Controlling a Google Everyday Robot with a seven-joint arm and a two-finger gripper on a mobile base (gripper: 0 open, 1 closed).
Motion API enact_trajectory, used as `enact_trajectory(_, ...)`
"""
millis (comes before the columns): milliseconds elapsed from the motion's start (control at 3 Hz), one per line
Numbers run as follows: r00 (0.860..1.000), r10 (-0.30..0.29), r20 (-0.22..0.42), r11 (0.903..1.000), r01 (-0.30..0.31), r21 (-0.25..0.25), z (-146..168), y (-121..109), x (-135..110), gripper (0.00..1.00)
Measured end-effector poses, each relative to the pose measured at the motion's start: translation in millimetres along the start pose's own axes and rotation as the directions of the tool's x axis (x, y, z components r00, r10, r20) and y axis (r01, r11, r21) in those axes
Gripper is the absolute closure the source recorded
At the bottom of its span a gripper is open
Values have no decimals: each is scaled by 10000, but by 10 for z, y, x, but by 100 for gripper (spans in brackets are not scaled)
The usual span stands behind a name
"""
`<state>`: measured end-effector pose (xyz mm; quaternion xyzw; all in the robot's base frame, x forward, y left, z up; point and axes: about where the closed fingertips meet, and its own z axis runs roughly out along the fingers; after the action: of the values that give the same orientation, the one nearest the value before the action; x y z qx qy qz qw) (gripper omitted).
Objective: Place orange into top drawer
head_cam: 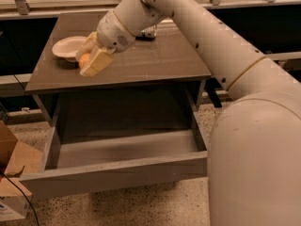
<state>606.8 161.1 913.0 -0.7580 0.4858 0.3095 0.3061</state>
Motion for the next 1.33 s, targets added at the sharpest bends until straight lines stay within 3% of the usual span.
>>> enact_trajectory(333, 9987, 336, 373, 9977, -313, -608, 419, 106, 125, 100)
enact_trajectory(667, 9940, 868, 672, 9888, -778, -1274, 945, 317, 247, 100)
enact_trajectory(1000, 9874, 1518, 446, 9742, -1418, -1756, 1424, 655, 407, 100)
enact_trajectory(1333, 9724, 2319, 241, 9558, -2232, -1913, 1816, 1039, 577, 100)
